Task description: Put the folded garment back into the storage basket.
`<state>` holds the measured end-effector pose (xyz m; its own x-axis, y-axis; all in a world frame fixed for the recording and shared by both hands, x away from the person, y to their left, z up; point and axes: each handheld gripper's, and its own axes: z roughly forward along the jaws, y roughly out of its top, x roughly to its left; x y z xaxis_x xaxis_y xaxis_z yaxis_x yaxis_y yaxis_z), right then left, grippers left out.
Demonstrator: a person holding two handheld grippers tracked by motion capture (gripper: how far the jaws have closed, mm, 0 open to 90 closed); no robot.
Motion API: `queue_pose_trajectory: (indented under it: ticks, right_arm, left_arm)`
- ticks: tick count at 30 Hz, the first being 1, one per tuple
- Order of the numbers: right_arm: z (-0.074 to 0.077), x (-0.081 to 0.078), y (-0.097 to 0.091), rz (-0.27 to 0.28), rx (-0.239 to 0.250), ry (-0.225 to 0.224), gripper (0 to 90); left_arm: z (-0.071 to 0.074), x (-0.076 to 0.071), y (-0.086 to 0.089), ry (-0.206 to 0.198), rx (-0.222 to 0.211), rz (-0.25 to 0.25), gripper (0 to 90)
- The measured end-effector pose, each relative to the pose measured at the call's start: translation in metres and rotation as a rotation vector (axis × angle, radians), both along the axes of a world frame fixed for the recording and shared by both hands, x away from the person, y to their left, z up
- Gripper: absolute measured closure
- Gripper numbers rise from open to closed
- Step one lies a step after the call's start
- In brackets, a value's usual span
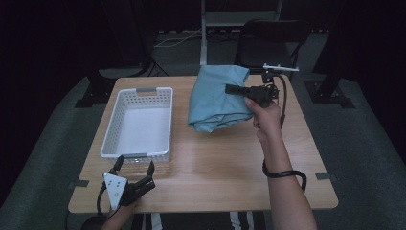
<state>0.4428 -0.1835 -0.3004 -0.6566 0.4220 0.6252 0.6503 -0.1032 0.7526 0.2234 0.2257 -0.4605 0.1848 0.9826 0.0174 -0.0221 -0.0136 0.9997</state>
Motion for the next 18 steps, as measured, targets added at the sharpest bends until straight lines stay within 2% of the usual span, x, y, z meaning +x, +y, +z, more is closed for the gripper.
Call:
queue_pose_trajectory:
  ticks: [3, 18]
  right_arm:
    - [-0.001, 0.002, 0.006, 0.011, 0.018, 0.006, 72.3]
    - [0.0, 0.008, 0.041, 0.046, 0.022, 0.01, 72.3]
  left_arm:
    - [0.0, 0.0, 0.0, 0.0, 0.0, -0.001, 3.8]
    - [0.0, 0.0, 0.0, -0.003, -0.002, -0.008, 3.8]
